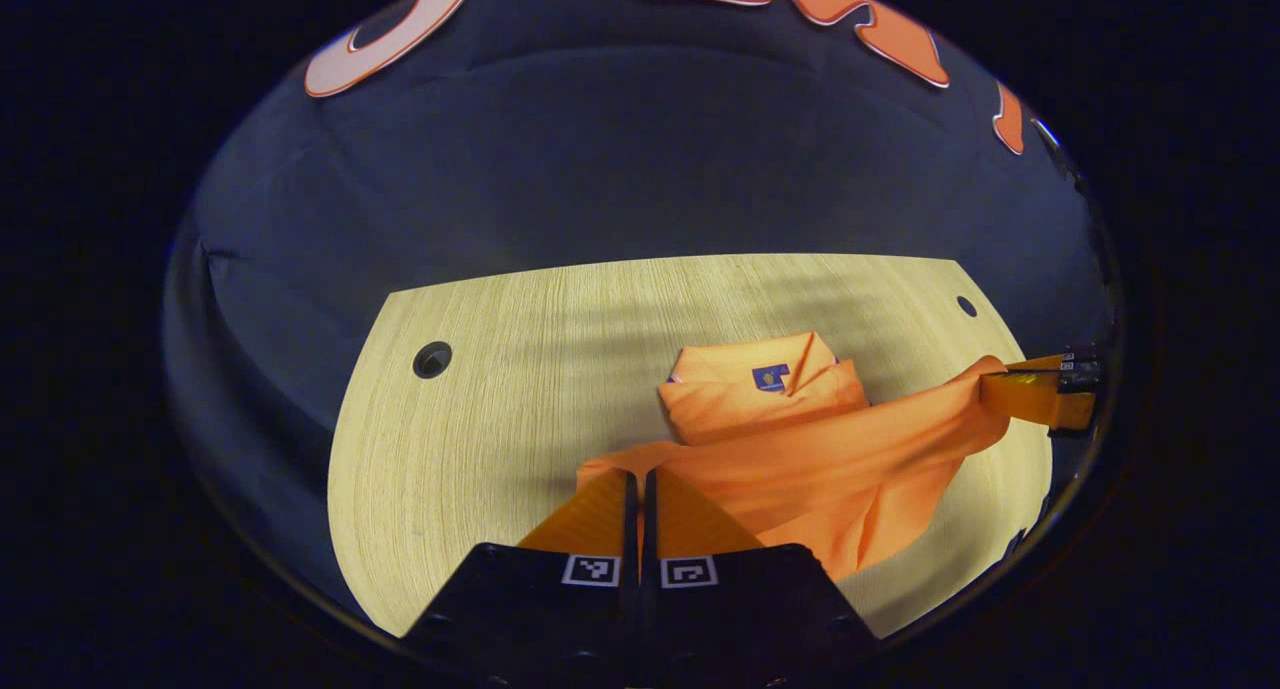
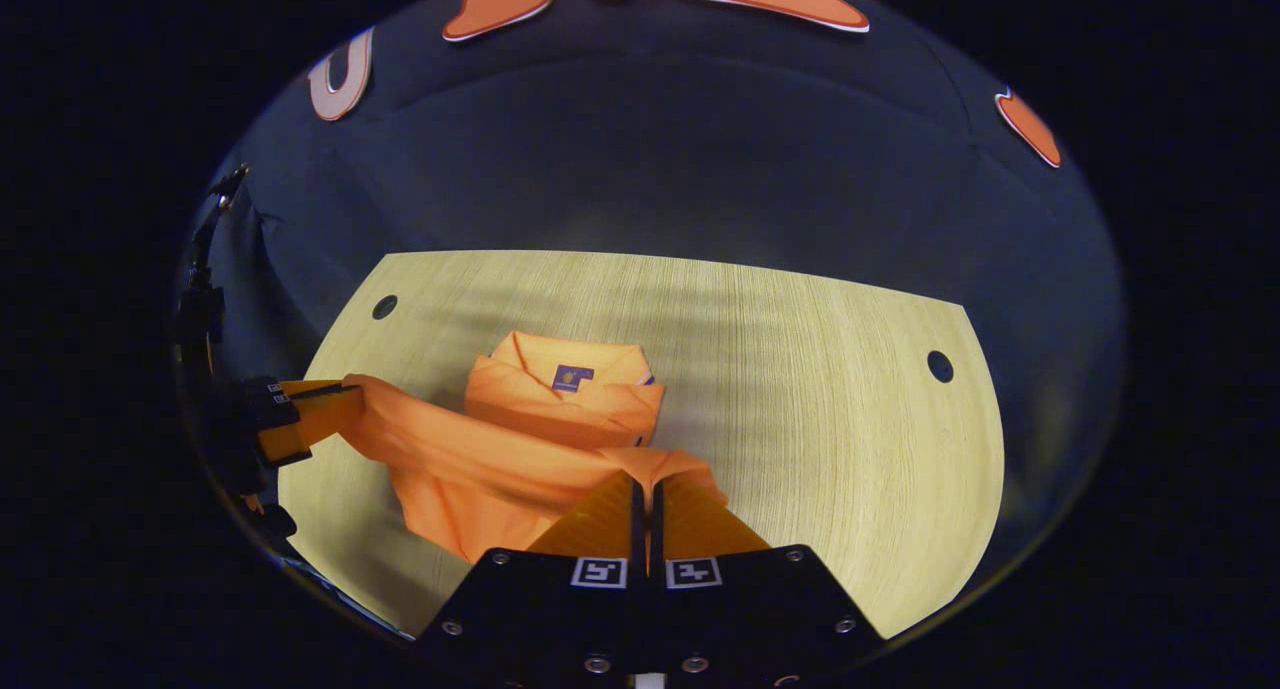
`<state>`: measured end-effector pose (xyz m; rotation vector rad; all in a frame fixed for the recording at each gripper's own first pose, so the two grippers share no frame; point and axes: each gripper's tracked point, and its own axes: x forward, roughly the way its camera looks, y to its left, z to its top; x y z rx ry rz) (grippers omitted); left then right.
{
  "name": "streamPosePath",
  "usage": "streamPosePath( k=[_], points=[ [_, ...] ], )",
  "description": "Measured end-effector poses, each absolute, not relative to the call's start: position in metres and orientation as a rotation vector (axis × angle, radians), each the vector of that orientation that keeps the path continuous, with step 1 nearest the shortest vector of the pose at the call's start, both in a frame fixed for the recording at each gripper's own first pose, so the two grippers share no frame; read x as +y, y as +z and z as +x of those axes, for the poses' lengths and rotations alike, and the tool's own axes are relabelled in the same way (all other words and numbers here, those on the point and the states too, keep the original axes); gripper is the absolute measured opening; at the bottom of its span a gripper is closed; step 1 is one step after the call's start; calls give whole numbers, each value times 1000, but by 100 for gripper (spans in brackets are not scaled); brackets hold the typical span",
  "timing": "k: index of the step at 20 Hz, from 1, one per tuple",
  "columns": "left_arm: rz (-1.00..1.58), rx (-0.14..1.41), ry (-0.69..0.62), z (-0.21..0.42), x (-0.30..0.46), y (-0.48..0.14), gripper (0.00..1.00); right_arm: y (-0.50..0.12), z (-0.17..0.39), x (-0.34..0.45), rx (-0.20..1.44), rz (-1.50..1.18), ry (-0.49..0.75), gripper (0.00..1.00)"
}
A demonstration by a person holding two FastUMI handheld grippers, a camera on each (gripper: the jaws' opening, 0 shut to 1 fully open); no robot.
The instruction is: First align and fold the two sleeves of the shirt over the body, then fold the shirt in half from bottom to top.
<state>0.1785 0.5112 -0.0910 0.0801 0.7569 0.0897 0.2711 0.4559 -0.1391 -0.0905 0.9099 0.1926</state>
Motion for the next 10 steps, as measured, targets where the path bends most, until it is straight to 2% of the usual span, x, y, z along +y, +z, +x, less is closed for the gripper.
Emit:
streamPosePath(
  k=[8,10],
  points=[
    [161,826,171,230,528,-147,1,-195,321,462,983,-23,166,0],
    [166,821,178,235,530,-153,5,-205,323,461,991,-8,139,2]
  ],
)
